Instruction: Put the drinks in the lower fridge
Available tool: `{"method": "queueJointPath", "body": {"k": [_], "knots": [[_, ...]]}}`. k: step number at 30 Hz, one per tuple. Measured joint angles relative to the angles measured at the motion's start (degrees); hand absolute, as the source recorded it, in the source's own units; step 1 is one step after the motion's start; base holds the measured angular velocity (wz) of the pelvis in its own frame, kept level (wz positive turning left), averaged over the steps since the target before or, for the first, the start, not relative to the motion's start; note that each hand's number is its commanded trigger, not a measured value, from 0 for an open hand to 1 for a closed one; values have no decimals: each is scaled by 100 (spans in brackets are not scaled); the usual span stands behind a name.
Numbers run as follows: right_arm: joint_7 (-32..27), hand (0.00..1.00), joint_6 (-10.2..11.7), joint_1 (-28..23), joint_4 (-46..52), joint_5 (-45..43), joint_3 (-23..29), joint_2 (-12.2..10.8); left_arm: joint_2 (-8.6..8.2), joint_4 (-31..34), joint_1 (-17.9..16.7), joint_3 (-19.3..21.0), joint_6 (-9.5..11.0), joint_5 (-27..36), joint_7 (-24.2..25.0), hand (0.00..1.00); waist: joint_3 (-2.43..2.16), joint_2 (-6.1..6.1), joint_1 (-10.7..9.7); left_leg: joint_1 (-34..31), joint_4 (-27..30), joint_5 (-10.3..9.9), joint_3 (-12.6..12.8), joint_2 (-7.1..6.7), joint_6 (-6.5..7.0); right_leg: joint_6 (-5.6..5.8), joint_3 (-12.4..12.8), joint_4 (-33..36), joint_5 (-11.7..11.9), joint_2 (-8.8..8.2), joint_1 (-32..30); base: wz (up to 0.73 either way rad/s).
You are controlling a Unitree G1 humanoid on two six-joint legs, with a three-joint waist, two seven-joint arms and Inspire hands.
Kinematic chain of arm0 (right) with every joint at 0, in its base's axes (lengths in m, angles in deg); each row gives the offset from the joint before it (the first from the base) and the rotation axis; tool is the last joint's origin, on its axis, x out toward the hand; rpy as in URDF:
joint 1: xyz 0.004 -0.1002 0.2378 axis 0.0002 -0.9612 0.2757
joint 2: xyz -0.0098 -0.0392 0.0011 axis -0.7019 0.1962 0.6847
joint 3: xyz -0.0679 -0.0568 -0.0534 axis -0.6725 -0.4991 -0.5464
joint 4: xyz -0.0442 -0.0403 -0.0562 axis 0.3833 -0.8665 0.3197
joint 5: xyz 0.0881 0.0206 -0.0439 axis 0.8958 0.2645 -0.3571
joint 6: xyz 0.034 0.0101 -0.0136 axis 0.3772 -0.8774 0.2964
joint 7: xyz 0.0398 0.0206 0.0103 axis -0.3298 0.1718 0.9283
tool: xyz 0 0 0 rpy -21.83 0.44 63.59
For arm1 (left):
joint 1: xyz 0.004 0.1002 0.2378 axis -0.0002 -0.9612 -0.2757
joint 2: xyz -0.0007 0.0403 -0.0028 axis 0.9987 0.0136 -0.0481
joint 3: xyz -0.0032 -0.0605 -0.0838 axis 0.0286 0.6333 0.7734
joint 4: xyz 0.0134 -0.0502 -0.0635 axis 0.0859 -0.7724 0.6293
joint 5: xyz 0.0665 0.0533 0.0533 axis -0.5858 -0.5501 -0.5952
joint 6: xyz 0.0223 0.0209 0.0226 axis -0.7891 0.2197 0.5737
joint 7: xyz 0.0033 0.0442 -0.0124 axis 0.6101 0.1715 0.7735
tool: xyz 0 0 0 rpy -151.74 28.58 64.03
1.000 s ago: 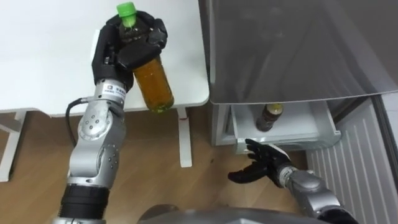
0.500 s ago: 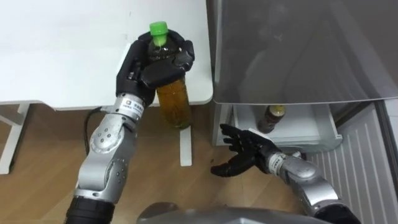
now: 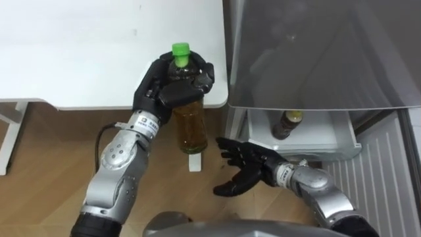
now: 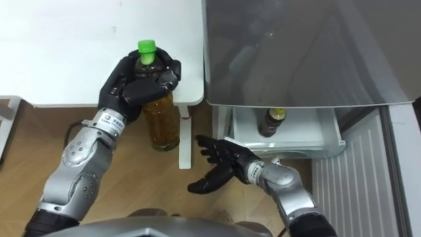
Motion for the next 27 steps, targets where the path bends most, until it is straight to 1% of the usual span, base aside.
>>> {"method": "queueJointPath", "body": {"k": [6,8,11,14,18,21,23,27], "knots": [[188,0,-11,-1,75,25,-53,-22,-6,-168,-89,-276,-6,6,139,100,4,-33,-5,-14,24,0,-4,1,0,0,-4,5,0,1,-3,0],[231,0,-81,-6,127,249,-60,-17,-4,-325,-94,-300,-43,8,243,100,7,-38,-12,-22,49,-1,-9,2,0,0,-13,14,0,1,3,0],[239,0,-90,-6,133,502,-90,-12,-4,-450,-96,-382,-50,42,272,100,6,-46,-20,-45,91,-4,-21,2,4,-1,-33,20,1,1,6,3],[247,0,-116,-7,133,682,-163,-8,-6,-564,-97,-503,-50,231,281,100,6,-46,-21,-65,128,-6,-20,3,7,-4,-37,23,2,1,7,0],[246,0,-120,-7,133,706,-169,1,-13,-608,-96,-580,-50,231,345,100,7,-47,-31,-121,205,-22,-21,8,26,-11,-56,38,7,0,-3,3],[241,0,-120,-11,132,846,-193,16,-4,-607,-95,-666,-49,278,347,100,8,-43,-87,-162,245,-40,-51,6,37,-11,-91,41,7,0,0,6],[238,0,-119,-41,132,976,-270,84,35,-607,-96,-734,-48,360,347,100,9,-37,-111,-194,284,-46,-65,7,39,-11,-104,50,7,2,-3,4],[230,0,-117,-102,131,1139,-282,107,66,-608,-96,-761,-44,402,346,100,21,-19,-140,-204,291,-45,-65,9,40,-10,-99,87,6,1,-27,0]]}}
